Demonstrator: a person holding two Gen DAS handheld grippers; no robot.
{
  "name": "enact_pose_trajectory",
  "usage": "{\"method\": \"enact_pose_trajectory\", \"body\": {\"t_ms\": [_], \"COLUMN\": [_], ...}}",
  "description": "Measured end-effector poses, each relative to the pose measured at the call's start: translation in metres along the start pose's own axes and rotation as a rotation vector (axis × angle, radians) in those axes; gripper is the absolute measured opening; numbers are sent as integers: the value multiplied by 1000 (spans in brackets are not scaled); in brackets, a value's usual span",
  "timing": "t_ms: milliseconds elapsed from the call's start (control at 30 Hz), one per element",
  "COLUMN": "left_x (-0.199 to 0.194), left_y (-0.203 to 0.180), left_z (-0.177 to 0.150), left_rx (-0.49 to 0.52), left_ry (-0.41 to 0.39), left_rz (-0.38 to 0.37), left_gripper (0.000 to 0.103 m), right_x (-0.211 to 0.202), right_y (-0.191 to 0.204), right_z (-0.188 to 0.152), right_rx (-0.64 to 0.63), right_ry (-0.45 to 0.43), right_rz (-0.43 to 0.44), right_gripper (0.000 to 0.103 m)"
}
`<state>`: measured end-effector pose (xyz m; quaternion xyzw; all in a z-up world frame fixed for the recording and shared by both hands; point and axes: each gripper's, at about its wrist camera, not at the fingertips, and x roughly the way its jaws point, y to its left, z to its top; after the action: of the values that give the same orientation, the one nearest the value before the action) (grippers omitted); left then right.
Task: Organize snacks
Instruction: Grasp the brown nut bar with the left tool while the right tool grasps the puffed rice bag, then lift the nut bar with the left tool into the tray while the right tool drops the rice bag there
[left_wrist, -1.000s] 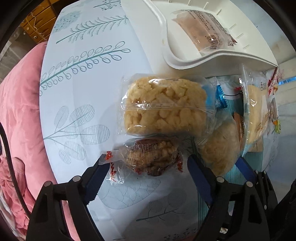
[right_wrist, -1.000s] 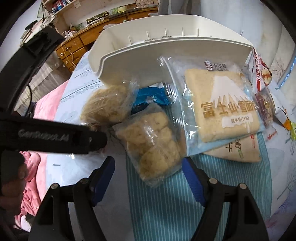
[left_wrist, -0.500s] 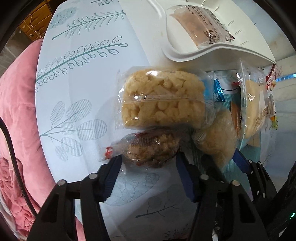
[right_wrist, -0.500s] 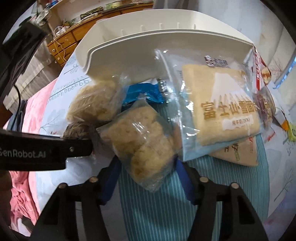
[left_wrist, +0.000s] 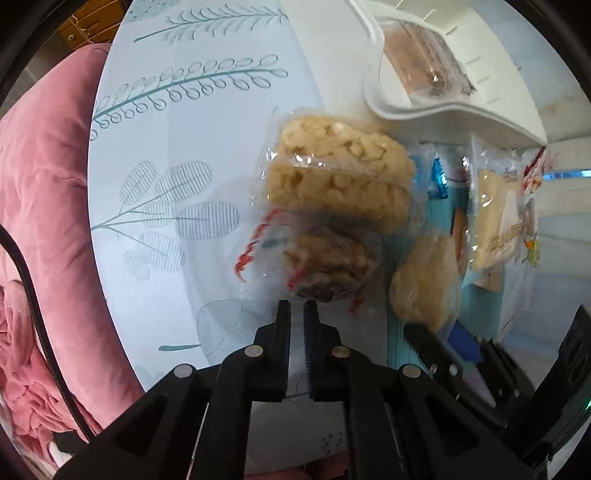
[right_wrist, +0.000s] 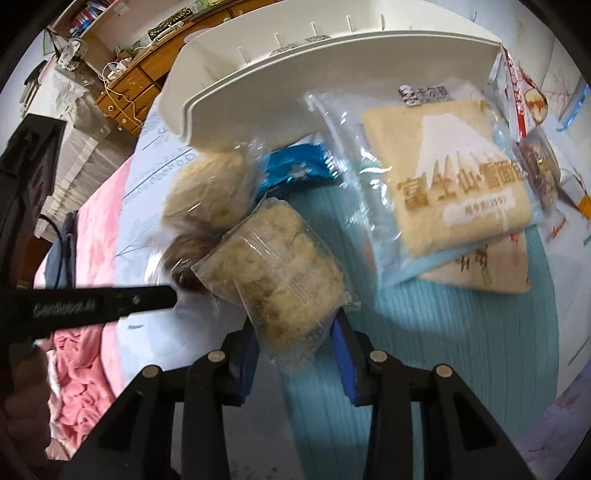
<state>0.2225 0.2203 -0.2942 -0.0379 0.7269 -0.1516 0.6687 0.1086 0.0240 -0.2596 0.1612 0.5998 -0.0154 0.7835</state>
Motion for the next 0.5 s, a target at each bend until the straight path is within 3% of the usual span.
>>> {"method": "enact_pose_trajectory", "body": {"t_ms": [100, 200, 300, 500], "left_x": [-10, -14, -6, 13], "left_y": [-3, -5, -11, -29], "left_z": [-1, 4, 6, 21], "left_rx": [-3, -9, -25, -55], "left_ry": [-20, -26, -18, -8], "left_rz": [-14, -11, -4, 37], "left_gripper": [14, 31, 54, 67], "right_x": [-10, -25, -38, -62], "right_y": [3, -1, -9, -28], "right_z": [-6, -12, -15, -27], "right_rx": [-13, -17, 0, 52], "right_ry": [-2, -21, -42, -69], "right_rz": [13, 18, 10, -12], "right_gripper": [37, 37, 37, 37]}}
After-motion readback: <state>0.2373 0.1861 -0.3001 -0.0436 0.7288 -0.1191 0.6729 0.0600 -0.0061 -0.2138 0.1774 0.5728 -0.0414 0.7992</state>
